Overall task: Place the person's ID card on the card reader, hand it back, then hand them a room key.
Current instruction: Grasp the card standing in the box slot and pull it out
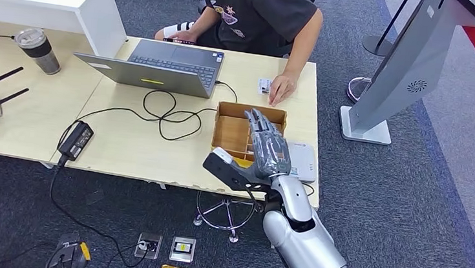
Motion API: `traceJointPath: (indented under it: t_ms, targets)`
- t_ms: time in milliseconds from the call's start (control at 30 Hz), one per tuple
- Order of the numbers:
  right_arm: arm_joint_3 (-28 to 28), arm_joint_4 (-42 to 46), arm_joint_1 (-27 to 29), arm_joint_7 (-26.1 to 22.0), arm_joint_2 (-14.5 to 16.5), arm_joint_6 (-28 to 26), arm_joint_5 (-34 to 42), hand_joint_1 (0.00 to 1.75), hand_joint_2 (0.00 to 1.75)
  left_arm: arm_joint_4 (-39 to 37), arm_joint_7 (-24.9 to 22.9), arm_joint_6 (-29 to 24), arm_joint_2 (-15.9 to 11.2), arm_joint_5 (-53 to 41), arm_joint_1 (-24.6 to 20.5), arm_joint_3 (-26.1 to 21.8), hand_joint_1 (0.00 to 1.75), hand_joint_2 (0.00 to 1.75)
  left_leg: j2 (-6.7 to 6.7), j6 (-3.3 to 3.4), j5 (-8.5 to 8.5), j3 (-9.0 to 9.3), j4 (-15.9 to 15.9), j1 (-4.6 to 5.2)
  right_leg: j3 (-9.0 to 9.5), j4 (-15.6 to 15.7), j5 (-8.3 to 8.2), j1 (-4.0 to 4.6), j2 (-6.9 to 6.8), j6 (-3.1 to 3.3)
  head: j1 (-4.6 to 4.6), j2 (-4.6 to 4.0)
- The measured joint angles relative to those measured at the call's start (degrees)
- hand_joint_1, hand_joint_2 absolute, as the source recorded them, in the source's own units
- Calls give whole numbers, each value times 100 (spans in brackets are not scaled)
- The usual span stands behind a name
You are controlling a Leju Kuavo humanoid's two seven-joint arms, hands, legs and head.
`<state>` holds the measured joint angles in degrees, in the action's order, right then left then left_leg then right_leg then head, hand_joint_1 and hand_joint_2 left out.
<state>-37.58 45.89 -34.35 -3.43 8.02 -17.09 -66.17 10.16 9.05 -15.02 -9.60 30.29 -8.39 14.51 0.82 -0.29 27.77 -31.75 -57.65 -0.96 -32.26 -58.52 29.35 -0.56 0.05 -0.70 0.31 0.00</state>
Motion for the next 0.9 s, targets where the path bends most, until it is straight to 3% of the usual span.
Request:
traceJointPath:
  t_ms: [900]
  targets:
    - [397,-914,-113,151,-145,-220,-218,0,175,-2,0,10,-31,6,15,4,0,0,0,0,0,0,-1,-1,-2,0,0,1,2,0,-1,0]
